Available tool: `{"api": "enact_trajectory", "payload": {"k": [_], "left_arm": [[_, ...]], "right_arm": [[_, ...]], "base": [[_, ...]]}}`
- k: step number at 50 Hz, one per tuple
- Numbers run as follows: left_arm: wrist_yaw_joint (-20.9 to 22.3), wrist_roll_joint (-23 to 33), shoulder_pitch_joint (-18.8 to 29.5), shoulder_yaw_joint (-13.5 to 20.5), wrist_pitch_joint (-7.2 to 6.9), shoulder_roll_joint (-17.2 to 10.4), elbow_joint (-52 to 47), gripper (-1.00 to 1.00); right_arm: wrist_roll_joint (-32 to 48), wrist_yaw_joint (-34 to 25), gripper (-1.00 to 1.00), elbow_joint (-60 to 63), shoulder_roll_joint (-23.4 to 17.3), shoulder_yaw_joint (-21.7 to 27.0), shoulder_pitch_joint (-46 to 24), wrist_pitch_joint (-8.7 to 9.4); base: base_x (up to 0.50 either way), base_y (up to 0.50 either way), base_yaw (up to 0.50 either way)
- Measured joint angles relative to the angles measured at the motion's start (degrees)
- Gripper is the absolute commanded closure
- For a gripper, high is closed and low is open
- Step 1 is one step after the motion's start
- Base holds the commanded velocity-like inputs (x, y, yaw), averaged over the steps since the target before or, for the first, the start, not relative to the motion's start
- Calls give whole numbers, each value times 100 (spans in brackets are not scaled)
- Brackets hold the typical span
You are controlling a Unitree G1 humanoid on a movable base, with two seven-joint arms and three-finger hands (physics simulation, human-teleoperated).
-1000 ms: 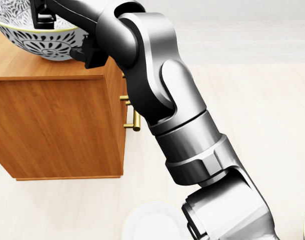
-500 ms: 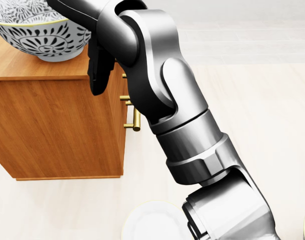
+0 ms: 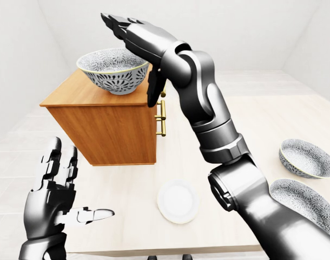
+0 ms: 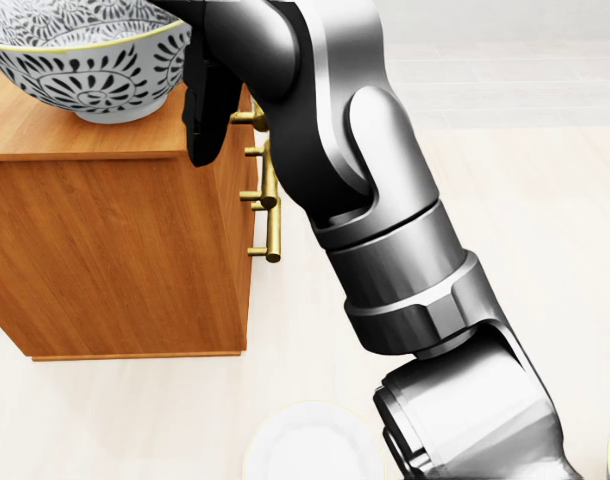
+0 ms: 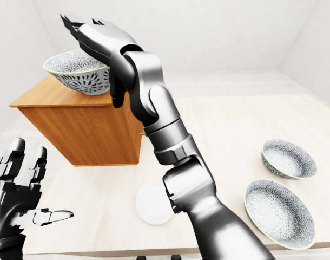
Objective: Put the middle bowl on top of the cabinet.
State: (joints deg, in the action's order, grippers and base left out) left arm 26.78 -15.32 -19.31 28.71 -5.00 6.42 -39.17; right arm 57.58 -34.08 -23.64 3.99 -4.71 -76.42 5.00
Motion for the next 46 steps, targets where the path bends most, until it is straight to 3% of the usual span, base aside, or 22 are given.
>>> {"api": "enact_trajectory", "payload": {"k": [30,46], "left_arm": [[-83,19,-51,115,0,21,-500,-100],[39,64,-144,200,0,162,-773,-100]], "right_arm": [[-393,-568,-100,949,-1525,625,455,0],[-783,-466,-100,1307,-2028,822,592,0]], "base": [[0,0,0],[0,0,0]]}}
